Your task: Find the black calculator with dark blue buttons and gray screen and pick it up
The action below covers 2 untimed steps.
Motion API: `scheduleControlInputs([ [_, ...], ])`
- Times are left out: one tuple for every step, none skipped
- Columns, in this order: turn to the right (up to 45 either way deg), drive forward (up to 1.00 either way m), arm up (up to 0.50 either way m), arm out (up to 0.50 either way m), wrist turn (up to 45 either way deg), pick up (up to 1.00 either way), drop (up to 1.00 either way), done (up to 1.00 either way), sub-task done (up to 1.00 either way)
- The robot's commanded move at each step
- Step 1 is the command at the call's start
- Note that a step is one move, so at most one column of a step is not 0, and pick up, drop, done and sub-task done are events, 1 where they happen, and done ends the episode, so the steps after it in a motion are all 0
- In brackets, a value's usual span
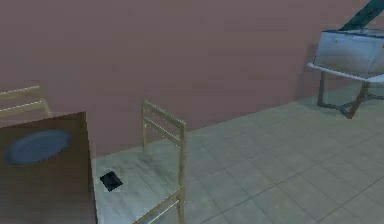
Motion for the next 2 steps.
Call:
scheduleControlInputs([
  [3.0,0.00,0.00,0.00,0.0,0.00,0.00,0.00,0.00],
  [0.0,0.70,0.00,0.00,0.0,0.00,0.00,0.00,0.00],
])
